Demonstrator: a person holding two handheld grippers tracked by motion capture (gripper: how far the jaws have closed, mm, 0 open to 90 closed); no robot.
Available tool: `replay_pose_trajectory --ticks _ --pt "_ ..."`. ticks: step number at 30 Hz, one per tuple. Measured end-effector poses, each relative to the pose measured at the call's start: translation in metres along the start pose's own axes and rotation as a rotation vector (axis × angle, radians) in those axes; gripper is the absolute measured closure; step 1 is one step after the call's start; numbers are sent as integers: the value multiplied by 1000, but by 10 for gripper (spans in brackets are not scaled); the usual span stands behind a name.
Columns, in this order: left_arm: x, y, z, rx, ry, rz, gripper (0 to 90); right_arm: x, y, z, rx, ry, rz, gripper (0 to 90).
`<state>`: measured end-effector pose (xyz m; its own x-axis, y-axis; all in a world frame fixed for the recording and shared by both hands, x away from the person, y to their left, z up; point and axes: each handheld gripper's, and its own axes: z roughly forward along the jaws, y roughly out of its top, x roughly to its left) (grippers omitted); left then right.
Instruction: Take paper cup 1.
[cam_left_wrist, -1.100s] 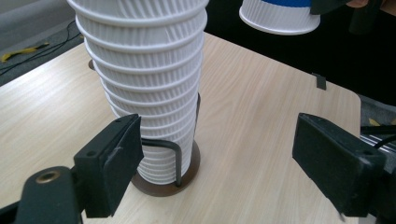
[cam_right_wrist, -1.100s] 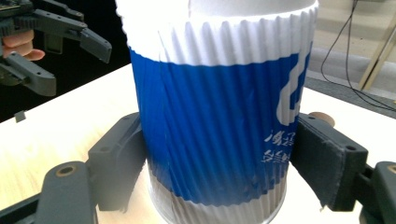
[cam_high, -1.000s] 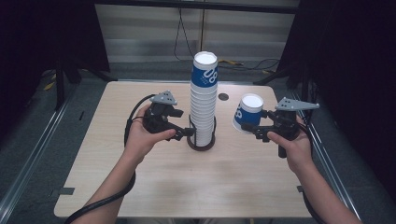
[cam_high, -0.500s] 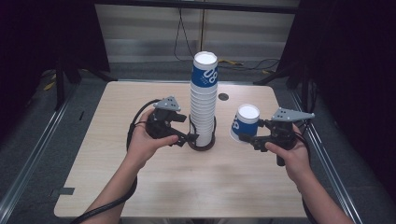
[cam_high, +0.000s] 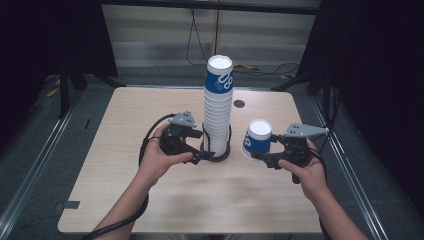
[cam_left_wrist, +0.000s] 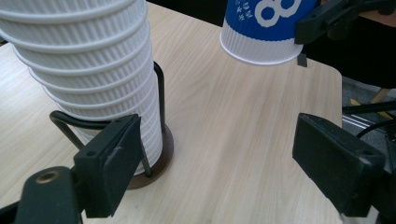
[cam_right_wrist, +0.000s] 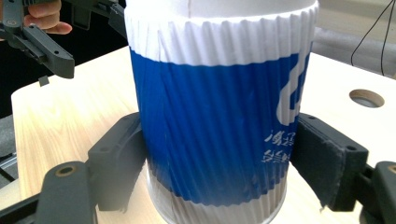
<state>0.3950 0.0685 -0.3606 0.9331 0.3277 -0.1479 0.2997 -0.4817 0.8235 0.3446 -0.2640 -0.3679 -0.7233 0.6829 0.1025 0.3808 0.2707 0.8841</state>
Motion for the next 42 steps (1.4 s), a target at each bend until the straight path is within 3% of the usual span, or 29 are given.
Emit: replay_pose_trajectory --ticks 12,23,42 --pt "-2 -14 4 12 -2 -10 161 11 -9 22 58 41 -45 213" --pt "-9 -8 8 30 -8 44 161 21 -20 28 87 69 -71 211" --pt "-13 -4 26 10 -57 36 158 31 -32 47 136 109 -89 211"
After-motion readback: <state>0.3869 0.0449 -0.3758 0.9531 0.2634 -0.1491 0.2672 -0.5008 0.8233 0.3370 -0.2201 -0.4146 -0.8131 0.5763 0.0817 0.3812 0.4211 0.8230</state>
